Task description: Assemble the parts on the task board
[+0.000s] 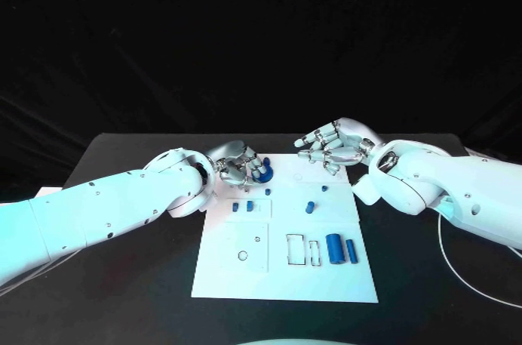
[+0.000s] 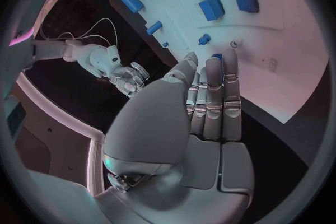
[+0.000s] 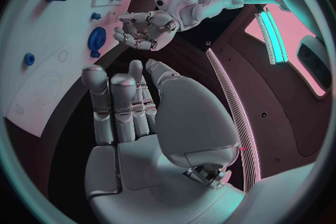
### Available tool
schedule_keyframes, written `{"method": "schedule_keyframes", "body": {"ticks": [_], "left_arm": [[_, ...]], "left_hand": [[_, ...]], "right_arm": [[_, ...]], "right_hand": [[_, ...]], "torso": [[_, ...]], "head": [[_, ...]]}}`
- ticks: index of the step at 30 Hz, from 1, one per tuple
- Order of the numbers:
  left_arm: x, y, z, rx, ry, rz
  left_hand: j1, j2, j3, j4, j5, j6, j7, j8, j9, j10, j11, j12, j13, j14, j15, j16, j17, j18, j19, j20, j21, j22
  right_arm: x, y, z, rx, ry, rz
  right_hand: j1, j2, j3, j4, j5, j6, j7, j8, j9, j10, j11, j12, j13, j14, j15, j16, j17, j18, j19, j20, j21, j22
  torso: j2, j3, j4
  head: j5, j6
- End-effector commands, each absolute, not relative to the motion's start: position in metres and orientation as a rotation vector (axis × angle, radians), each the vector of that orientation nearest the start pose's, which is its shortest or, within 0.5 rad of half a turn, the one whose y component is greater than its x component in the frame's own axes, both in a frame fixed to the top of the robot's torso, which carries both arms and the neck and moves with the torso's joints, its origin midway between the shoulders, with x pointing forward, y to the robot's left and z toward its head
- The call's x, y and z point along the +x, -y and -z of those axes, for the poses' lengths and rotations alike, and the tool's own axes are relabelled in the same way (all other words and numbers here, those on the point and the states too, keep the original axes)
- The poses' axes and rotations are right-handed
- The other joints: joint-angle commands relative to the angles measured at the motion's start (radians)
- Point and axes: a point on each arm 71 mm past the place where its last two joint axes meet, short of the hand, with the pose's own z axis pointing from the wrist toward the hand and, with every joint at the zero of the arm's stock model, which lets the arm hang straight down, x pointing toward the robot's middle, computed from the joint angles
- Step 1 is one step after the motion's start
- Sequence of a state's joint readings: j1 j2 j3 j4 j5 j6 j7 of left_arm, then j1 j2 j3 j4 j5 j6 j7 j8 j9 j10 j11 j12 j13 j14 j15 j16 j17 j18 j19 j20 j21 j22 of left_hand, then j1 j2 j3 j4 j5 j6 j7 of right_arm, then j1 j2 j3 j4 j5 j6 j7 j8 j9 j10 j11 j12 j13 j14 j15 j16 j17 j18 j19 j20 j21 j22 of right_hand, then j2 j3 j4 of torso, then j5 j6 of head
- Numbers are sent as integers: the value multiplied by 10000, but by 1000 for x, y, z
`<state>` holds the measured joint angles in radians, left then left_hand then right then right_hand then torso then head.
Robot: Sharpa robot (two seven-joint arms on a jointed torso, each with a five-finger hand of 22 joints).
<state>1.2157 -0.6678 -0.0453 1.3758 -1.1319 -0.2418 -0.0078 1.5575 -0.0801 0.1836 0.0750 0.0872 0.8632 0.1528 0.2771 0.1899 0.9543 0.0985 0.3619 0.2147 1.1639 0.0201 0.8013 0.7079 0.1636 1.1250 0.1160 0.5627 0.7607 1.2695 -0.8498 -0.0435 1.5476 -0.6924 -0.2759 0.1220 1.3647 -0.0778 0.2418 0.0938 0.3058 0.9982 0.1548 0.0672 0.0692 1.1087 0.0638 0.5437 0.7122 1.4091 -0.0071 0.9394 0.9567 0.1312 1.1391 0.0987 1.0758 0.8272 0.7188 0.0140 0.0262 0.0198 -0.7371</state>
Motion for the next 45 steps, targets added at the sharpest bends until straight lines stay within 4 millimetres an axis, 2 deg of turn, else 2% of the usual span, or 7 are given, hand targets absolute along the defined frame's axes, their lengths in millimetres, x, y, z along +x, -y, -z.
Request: {"method": "schedule_keyframes", "body": {"ticks": [1,5,8,10,16,19,45], "left_arm": [[506,-139,186,1706,-16423,8995],[506,-132,192,2159,-16773,8466],[506,-128,196,2354,-17176,8067],[506,-125,198,2564,-17374,7822],[506,-117,203,3194,-17750,7109],[506,-115,206,3327,-17927,6772],[508,-105,211,3470,-18288,6539]], "left_hand": [[-130,-177,146,20,-62,164,-41,-252,-232,150,-7,-187,-324,495,-44,483,162,211,326,-22,205,115],[-365,-322,131,99,-72,384,31,-374,-369,-59,55,-428,-592,814,-14,943,473,187,523,15,270,146],[-435,-347,144,109,-74,553,42,-457,-463,-114,67,-524,-757,1237,-10,1557,1004,194,745,24,348,177],[-479,-347,155,122,-74,653,29,-508,-519,-80,56,-543,-839,1627,-22,2196,1617,123,1074,18,830,540],[-626,-372,207,199,-99,1022,-58,-699,-702,313,-47,-579,-1103,2699,-110,4204,3634,-354,2464,-74,3674,2809],[-739,-458,183,268,-103,1101,-60,-823,-784,447,-64,-660,-1216,2968,-139,4759,4207,-515,2845,-105,4600,3569],[-722,-461,738,416,-33,1756,-327,-1075,-931,1420,-349,-1054,-1475,3171,-437,4855,3822,-779,3347,-365,6120,4893]], "right_arm": [[490,192,152,3924,-17073,-12030],[490,192,152,3897,-17072,-12020],[490,192,152,3784,-17063,-11964],[490,191,152,3719,-17061,-11940],[489,191,151,3611,-17060,-11911],[489,191,151,3592,-17058,-11908],[489,189,151,3546,-17074,-11951]], "right_hand": [[-3,30,58,8,41,-47,22,11,10,-64,17,57,-12,-61,-16,-64,-4,197,-87,3,-59,-10],[9,32,73,-2,52,-48,22,12,10,-71,17,60,-13,-61,-16,-57,8,197,-87,3,-62,-11],[9,32,73,-2,52,-48,22,12,10,-71,17,60,-13,-61,-16,-57,8,197,-87,3,-62,-11],[10,32,76,-3,55,-49,23,13,10,-73,18,61,-14,-62,-16,-63,5,199,-94,4,-71,-22],[10,32,76,-3,55,-49,23,13,10,-73,18,61,-14,-62,-16,-63,5,199,-94,4,-71,-22],[10,32,76,-3,55,-49,23,13,10,-73,18,61,-14,-62,-16,-63,5,199,-94,4,-71,-22],[10,32,83,-4,64,-49,25,14,11,-77,20,63,-15,-60,-15,-51,20,197,-88,4,-65,-11]], "torso": [[5,4,-2],[4,-6,-1],[-3,4,7],[-3,9,4],[3,4,4],[2,4,7],[-7,6,16]], "head": [[-14,57],[-41,73],[-35,69],[-31,72],[-39,88],[-48,73],[-70,34]]}}
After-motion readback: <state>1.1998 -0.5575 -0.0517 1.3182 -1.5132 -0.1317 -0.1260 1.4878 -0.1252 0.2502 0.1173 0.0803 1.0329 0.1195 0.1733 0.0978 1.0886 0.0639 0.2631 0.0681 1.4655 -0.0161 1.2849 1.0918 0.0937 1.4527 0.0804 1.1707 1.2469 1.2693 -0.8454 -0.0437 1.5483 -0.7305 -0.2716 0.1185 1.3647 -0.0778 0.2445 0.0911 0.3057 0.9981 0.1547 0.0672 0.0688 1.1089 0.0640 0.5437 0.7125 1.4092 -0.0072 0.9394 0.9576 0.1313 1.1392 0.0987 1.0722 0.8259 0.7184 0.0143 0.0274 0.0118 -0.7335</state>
